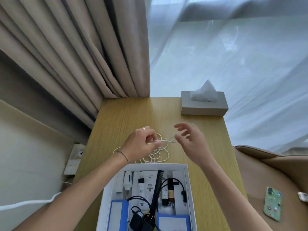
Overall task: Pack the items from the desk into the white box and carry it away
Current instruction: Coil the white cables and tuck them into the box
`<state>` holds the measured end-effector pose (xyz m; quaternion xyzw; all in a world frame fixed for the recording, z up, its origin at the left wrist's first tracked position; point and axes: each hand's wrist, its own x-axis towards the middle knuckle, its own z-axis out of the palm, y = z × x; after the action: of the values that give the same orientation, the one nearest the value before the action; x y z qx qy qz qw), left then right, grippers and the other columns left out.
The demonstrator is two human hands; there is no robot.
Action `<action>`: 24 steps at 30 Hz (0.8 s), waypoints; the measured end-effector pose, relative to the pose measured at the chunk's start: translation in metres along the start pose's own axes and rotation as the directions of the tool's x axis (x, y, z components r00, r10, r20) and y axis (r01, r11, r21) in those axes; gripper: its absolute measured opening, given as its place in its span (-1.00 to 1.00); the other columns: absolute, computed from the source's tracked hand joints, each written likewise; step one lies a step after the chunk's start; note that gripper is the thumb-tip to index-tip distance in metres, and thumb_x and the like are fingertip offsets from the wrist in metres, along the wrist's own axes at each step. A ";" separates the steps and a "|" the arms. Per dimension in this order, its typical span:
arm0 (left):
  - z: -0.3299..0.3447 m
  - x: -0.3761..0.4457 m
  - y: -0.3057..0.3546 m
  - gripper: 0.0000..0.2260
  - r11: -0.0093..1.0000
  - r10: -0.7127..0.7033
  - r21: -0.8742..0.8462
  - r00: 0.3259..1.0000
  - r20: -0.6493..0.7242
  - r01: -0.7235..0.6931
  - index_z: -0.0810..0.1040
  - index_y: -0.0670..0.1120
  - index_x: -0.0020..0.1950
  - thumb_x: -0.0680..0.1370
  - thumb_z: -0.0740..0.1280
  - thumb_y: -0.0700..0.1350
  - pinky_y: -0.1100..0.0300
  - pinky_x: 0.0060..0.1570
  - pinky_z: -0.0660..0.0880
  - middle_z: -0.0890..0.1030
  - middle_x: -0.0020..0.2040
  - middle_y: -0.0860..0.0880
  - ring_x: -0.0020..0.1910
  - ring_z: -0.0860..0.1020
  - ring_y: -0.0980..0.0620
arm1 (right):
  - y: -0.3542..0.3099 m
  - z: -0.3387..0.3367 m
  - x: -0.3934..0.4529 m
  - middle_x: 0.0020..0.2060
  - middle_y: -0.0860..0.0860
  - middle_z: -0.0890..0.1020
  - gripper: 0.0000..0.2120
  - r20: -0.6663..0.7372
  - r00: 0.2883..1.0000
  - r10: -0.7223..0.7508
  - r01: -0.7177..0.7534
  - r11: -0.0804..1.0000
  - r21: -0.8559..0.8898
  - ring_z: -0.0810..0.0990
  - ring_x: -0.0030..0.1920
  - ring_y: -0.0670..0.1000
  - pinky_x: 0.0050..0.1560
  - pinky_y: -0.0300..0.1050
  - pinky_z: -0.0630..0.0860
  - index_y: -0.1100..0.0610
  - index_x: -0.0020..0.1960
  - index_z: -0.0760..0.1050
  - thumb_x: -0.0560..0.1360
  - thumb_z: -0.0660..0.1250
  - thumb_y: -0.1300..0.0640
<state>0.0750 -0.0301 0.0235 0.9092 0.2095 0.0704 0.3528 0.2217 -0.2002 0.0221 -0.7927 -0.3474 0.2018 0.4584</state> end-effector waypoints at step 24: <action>-0.182 -0.069 0.007 -0.67 -0.054 -0.309 -0.979 0.936 -0.170 -0.195 0.44 -0.04 -0.19 0.70 0.10 0.06 -0.05 0.12 0.53 0.50 -0.25 -0.03 -0.26 0.53 -0.01 | -0.067 0.071 -0.004 -0.23 0.03 0.72 -0.81 0.300 0.954 -0.010 0.043 0.994 -0.105 0.64 -0.25 0.00 -0.12 -0.02 0.60 0.07 -0.15 0.62 0.62 0.33 0.14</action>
<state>-0.0349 0.0472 0.1643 0.3283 0.1886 0.3417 0.8602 0.1490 -0.1391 0.0449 -0.7725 -0.4339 0.2937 0.3589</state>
